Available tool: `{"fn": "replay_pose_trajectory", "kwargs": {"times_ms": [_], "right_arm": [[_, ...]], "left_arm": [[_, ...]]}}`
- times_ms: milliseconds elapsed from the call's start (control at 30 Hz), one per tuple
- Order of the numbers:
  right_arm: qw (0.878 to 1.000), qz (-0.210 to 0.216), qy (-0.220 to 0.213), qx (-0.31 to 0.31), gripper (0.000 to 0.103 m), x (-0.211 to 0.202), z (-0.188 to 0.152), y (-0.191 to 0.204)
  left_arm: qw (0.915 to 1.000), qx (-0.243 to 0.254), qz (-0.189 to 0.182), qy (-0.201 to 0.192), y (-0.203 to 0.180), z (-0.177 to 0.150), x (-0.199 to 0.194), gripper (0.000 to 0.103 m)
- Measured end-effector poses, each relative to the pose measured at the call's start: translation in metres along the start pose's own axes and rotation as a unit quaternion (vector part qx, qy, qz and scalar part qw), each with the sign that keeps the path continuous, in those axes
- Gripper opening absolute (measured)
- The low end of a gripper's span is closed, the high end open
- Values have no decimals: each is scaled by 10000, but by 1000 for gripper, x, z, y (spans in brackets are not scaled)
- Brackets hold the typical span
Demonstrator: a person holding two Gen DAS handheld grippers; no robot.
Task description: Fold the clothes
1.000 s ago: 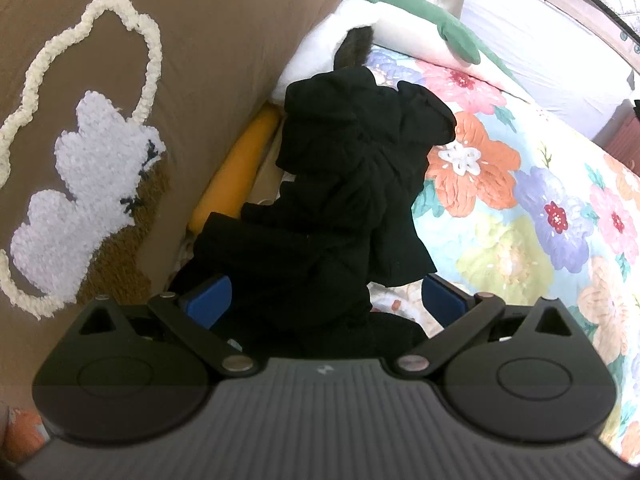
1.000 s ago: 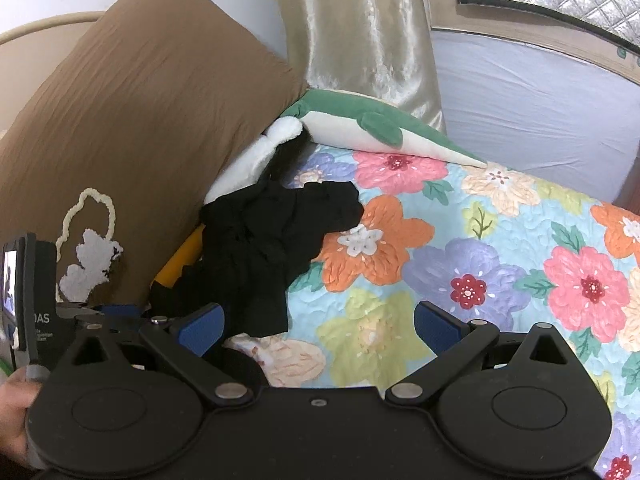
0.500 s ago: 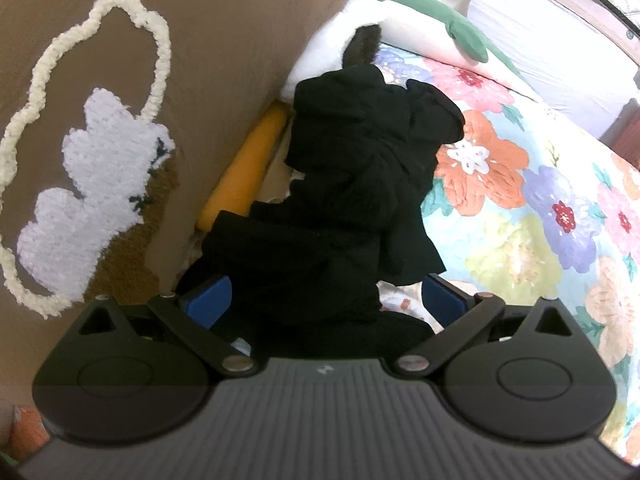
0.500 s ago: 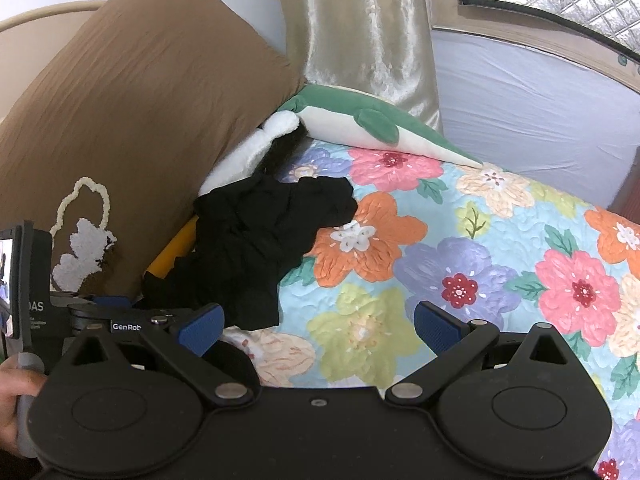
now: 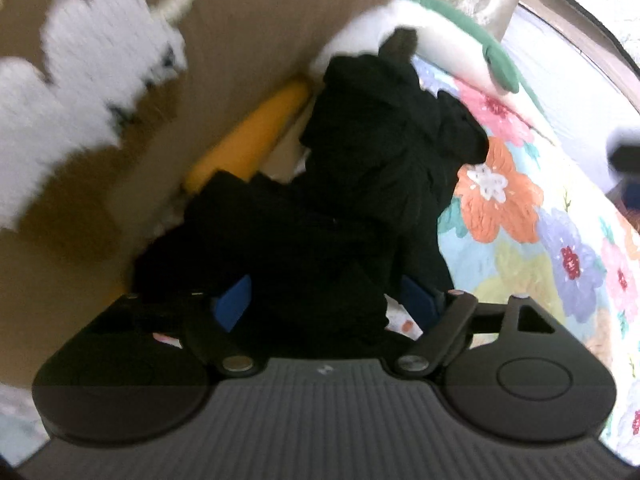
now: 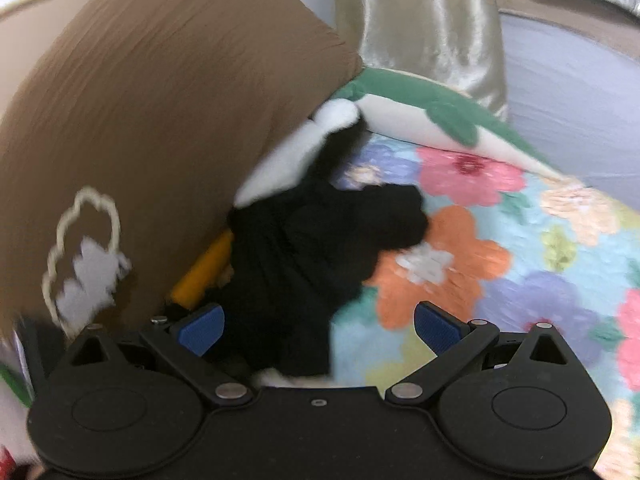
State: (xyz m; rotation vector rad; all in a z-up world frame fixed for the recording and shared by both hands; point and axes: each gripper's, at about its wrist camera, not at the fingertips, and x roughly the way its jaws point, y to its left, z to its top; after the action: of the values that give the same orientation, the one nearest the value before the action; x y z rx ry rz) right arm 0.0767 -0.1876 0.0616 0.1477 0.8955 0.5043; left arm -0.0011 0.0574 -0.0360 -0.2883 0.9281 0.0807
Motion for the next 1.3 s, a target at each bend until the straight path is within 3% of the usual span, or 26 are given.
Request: {"fn": "replay_pose_trajectory", "kwargs": {"times_ms": [100, 200, 300, 433, 500, 567, 633, 700, 867, 1000, 1100, 1133, 1167, 1233, 1267, 1300], "right_arm": [[9993, 282, -44, 230, 103, 31, 15, -13], [9953, 629, 67, 734, 103, 72, 30, -39], [9886, 775, 182, 1280, 103, 109, 40, -64], [9896, 294, 449, 1334, 103, 158, 38, -74], [9912, 259, 697, 1095, 103, 175, 23, -65], [9949, 301, 548, 797, 102, 176, 8, -48], [9877, 717, 521, 1292, 86, 171, -5, -44], [9797, 953, 480, 1696, 55, 164, -16, -44], [9839, 1005, 680, 1312, 32, 139, -31, -25], [9821, 1137, 943, 1173, 22, 122, -55, -8], [9786, 1385, 1171, 970, 12, 110, -71, 0], [9777, 1447, 1162, 980, 12, 106, -74, -2], [9766, 1507, 1145, 1021, 12, 101, -76, -5], [9780, 1329, 882, 1342, 19, 92, -71, -19], [9765, 1325, 772, 1514, 31, 99, -68, -30], [9734, 1378, 668, 1703, 52, 101, -65, -38]], "left_arm": [[9998, 24, -36, -192, 5, 3, 14, 81], [9988, -245, -374, -194, 16, 8, 27, 94], [9974, -365, -587, -214, 21, 12, 34, 96], [9976, -12, -599, -337, 18, 6, 33, 78], [9967, -164, -703, -377, 23, 5, 32, 75], [9931, -593, -903, -448, 37, 3, 32, 73], [9880, -991, -1086, -483, 46, 4, 35, 73], [9872, -1032, -1100, -528, 44, 3, 36, 73], [9853, -1020, -1257, -542, 40, 2, 36, 68], [9794, -1125, -1645, -314, 50, 5, 35, 62], [9682, -1099, -2249, -34, 52, 5, 28, 58], [9642, -1095, -2413, 66, 51, 5, 27, 57], [9656, -1024, -2389, 89, 47, 4, 25, 57], [9739, -790, -2126, 27, 39, 2, 19, 57], [9796, -649, -1903, -64, 34, 1, 18, 58], [9834, -530, -1728, -138, 28, 0, 18, 59]]}}
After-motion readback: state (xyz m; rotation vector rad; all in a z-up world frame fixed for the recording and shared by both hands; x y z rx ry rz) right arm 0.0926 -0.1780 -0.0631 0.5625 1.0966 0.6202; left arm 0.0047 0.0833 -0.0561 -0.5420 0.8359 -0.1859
